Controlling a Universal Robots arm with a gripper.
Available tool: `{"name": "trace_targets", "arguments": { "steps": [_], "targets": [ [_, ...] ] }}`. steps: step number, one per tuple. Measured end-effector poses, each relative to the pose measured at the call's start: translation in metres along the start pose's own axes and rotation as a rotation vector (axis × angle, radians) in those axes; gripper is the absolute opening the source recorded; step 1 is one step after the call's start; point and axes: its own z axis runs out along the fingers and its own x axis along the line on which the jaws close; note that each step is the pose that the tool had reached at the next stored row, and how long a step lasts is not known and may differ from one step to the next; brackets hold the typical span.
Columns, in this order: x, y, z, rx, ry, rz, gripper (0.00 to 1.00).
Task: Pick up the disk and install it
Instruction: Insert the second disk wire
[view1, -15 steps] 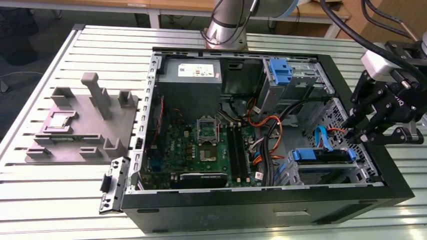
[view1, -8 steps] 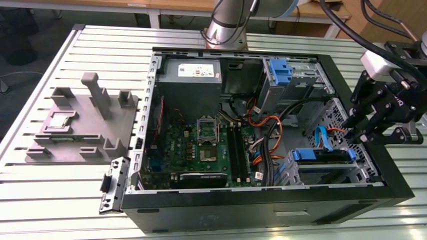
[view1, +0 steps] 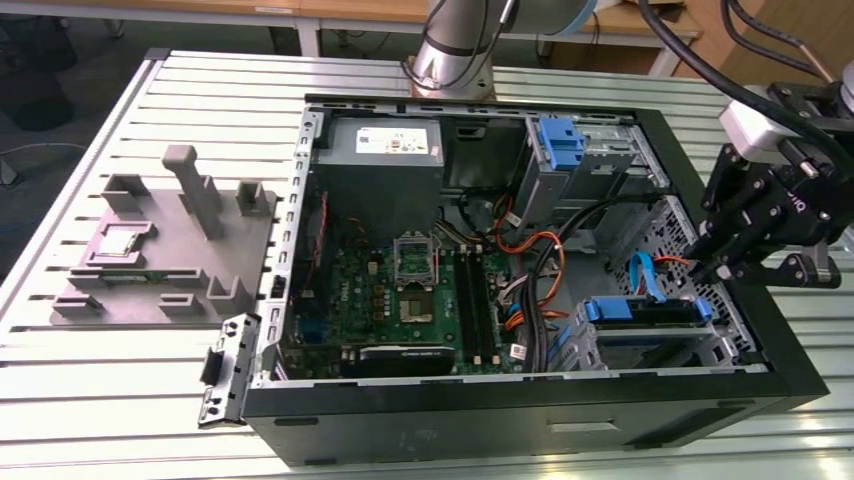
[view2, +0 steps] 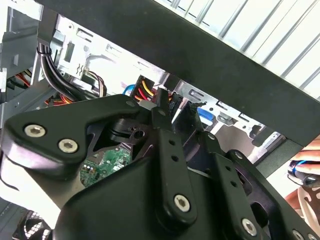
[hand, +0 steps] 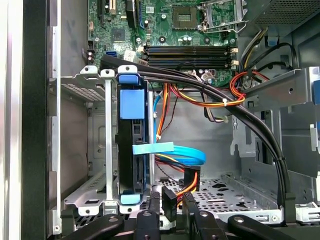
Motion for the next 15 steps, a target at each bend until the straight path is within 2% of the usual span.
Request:
{"name": "trace_targets", "arguments": {
  "steps": [3, 4, 9, 15],
  "targets": [
    [0.0007, 0.0059, 0.0003, 0.0123, -0.0035, -0.001, 0.32],
    [0.0007, 0.0066, 0.0004, 0.0134, -0.0039, -0.001, 0.32],
    [0.0006, 0.0062, 0.0003, 0.0137, -0.0037, -0.001, 0.32],
    [0.0003, 0.0023, 0.0001, 0.0136, -0.0038, -0.001, 0.32]
  ]
}}
